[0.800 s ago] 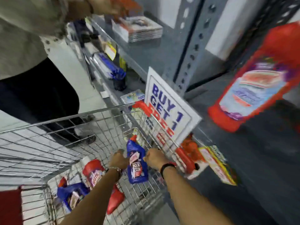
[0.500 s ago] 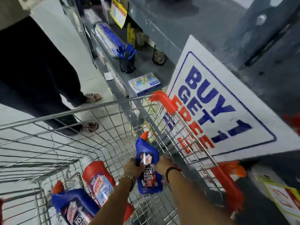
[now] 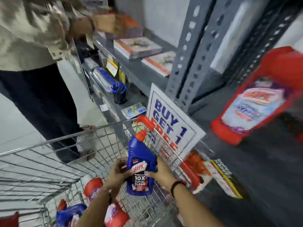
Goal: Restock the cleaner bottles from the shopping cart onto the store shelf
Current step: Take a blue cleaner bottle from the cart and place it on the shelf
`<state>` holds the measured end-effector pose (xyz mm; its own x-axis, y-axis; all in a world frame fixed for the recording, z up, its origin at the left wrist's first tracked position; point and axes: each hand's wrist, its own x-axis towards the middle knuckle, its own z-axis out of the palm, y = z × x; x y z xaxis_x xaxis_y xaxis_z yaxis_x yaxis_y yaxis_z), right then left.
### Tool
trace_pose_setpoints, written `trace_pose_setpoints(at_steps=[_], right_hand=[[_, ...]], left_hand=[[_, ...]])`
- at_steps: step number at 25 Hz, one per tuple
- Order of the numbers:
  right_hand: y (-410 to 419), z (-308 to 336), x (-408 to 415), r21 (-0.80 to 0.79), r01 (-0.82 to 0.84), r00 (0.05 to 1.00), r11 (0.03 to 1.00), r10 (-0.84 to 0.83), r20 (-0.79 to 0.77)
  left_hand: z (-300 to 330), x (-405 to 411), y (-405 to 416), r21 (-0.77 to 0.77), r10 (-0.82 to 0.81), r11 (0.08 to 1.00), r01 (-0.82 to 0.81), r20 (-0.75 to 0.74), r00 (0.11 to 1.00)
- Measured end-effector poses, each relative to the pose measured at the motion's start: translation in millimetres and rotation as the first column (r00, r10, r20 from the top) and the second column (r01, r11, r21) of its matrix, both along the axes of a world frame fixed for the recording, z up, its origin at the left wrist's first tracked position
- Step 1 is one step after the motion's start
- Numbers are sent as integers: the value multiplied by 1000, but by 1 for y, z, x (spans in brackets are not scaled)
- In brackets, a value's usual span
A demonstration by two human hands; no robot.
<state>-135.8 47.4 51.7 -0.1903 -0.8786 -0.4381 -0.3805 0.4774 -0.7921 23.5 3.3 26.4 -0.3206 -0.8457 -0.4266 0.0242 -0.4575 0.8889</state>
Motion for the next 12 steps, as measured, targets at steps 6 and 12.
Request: trace_pose_setpoints(at_steps=[6,12], right_hand=[[107,136,-32,-368,167,985,915,-175,12],[230,229,-125,-595,374,842,711,-529,-103]], left_hand=[[149,-33,59,-387,-281,895,221,-103,954],[247,-166,134,-592,-581,683,428,-85,809]])
